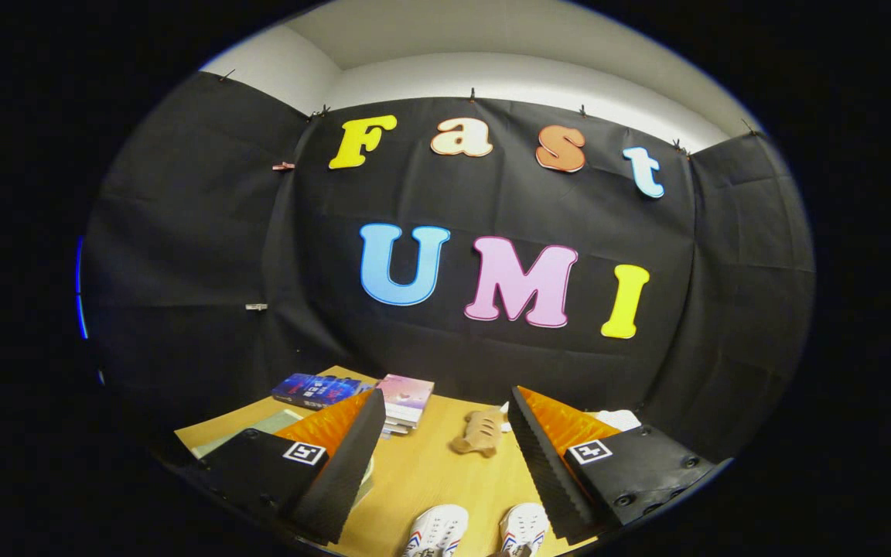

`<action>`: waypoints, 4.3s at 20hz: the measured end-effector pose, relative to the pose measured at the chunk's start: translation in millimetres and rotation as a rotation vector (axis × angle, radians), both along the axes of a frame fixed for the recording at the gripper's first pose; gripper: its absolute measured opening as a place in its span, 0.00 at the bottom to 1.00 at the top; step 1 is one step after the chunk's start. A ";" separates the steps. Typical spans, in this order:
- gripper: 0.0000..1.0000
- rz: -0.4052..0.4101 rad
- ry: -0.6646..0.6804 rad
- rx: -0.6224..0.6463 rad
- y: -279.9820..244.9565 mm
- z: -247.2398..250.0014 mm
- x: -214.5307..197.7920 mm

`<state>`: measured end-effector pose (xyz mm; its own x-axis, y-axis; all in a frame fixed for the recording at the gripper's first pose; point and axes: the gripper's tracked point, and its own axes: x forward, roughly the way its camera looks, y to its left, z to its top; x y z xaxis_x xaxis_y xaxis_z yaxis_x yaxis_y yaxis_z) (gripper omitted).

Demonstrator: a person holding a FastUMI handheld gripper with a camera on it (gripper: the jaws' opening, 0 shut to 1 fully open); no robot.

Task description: Open the storage box then place both shoes into the box .Put the left shoe in first, then the right shoe, with the right side of both shoes facing outward in a uniform manner.

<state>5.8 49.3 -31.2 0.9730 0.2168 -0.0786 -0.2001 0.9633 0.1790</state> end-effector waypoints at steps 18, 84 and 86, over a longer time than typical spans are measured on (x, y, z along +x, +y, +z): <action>0.98 0.713 0.536 0.708 136.6 -119.4 -39.3; 0.54 1.022 0.649 0.885 370.0 -0.5 -21.4; 0.72 1.007 0.652 0.860 365.1 -4.8 -20.1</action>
